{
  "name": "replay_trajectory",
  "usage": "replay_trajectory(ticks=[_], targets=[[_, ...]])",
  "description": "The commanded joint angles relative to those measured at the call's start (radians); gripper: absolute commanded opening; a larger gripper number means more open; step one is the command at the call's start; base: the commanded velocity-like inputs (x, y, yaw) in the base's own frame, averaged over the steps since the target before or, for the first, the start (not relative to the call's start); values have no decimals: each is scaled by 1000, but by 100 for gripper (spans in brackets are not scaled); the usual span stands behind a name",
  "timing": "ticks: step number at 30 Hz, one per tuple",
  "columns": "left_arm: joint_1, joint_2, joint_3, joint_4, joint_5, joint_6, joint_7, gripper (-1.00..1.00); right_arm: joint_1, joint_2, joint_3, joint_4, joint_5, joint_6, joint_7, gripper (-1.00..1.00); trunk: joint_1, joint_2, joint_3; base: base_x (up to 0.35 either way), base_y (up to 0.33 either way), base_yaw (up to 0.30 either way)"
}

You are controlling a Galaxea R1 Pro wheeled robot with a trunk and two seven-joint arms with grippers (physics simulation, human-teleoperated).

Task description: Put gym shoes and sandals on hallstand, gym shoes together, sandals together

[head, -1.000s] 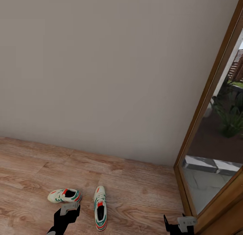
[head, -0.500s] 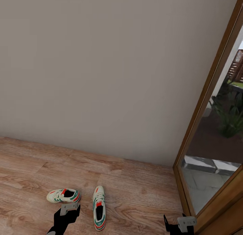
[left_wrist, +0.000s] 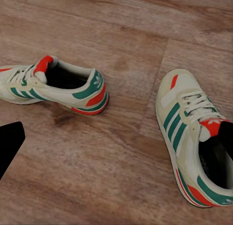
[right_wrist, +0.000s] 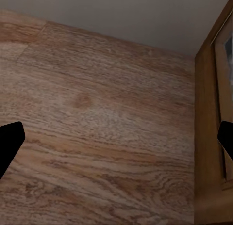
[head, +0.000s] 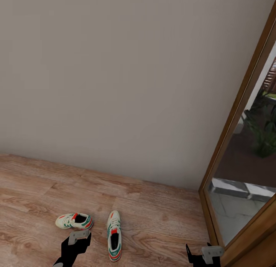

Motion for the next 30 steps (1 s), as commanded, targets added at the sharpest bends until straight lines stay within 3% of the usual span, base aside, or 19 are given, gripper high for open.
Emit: replay_trajectory(ticks=[1,25,30], targets=[[0,0,0,1,3,-3,0,100,0,0,-3,0,10,-3,0,100,0,0,-1,0,0,16],[-2,-5,-1,1,5,-1,0,100,0,1,-9,0,10,-1,0,100,0,0,-1,0,0,1],[-7,-14,-4,-5,3,12,-4,100,-1,-2,-9,-50,10,3,4,100,0,0,-1,0,0,0]])
